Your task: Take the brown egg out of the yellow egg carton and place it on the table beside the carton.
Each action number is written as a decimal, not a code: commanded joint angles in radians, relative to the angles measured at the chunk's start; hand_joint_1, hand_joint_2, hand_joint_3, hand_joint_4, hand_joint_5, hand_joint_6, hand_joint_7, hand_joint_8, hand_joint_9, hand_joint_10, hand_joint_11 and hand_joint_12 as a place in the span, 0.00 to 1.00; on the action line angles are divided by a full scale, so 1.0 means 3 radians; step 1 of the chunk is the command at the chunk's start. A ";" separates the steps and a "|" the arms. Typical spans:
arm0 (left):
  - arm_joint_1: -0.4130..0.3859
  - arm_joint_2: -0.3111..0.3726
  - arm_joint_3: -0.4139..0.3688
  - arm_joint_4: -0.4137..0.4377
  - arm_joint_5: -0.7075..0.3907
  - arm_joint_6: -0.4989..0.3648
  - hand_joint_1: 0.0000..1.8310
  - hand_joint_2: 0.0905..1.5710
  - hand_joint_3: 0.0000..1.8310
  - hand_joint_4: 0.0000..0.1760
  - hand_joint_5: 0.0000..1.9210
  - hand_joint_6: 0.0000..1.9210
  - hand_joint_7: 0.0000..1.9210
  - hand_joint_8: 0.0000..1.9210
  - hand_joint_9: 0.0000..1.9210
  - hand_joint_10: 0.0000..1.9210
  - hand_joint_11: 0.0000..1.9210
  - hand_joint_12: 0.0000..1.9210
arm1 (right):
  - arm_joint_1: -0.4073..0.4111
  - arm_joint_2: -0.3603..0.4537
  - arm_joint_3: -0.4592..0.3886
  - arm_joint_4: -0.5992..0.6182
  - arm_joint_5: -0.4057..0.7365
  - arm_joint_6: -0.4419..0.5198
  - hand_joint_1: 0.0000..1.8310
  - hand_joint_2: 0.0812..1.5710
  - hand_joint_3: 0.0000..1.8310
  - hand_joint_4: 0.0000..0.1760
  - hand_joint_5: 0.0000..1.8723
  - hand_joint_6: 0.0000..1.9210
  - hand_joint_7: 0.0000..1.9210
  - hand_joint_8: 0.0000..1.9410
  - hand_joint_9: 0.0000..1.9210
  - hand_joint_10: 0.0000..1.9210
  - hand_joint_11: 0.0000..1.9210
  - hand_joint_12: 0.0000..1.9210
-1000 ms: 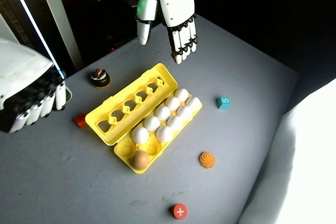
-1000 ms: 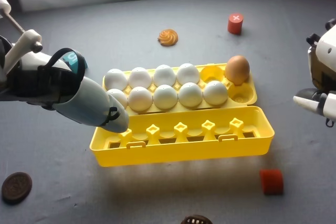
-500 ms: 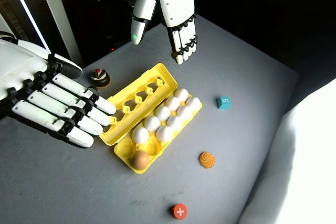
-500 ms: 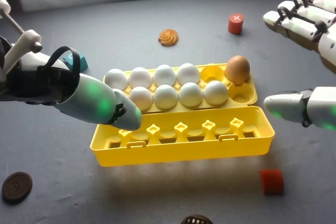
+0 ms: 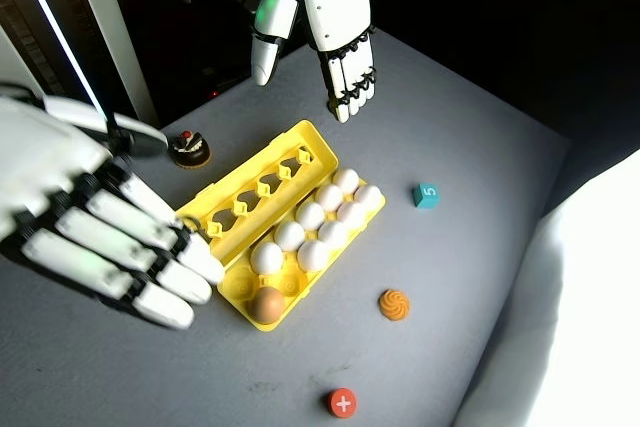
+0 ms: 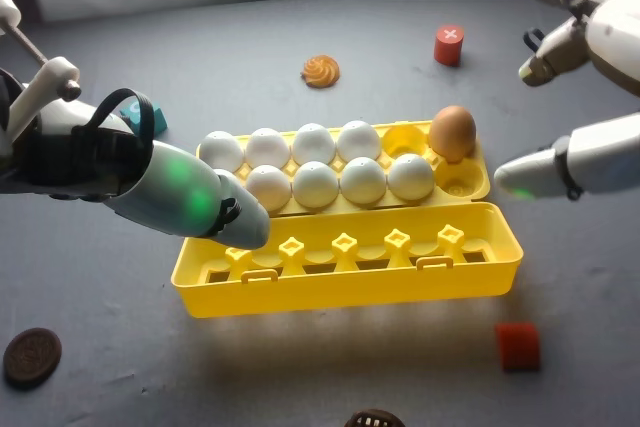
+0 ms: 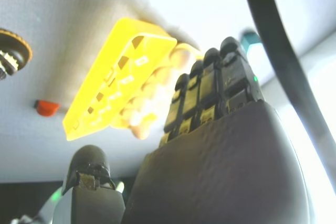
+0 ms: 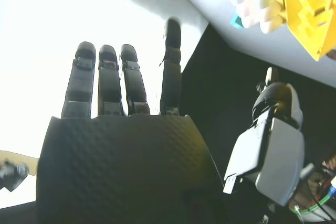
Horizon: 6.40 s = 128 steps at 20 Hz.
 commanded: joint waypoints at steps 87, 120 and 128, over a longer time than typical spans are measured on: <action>-0.0010 -0.0001 0.0023 0.0139 -0.0063 -0.0030 0.00 0.64 0.00 0.00 0.00 0.00 0.00 0.00 0.00 0.00 0.00 0.00 | -0.0487 -0.1247 0.1775 -0.0843 -0.0076 0.0224 0.60 0.62 0.00 0.82 0.68 0.26 0.11 0.00 0.00 0.00 0.00 0.00; -0.0037 -0.0001 0.0022 0.0139 -0.0063 -0.0031 0.00 0.64 0.00 0.00 0.00 0.00 0.00 0.00 0.00 0.00 0.00 0.00 | -0.0356 -0.0438 0.0841 -0.0924 0.0080 0.0130 0.42 0.47 0.00 0.66 0.49 0.00 0.12 0.01 0.00 0.00 0.00 0.00; -0.0055 -0.0001 0.0016 0.0139 -0.0063 -0.0031 0.00 0.66 0.01 0.00 0.00 0.00 0.00 0.00 0.00 0.00 0.00 0.00 | -0.0416 0.0206 0.0041 -0.0603 0.0110 -0.0190 0.22 0.74 0.02 0.00 0.72 1.00 0.75 1.00 0.77 1.00 0.88 1.00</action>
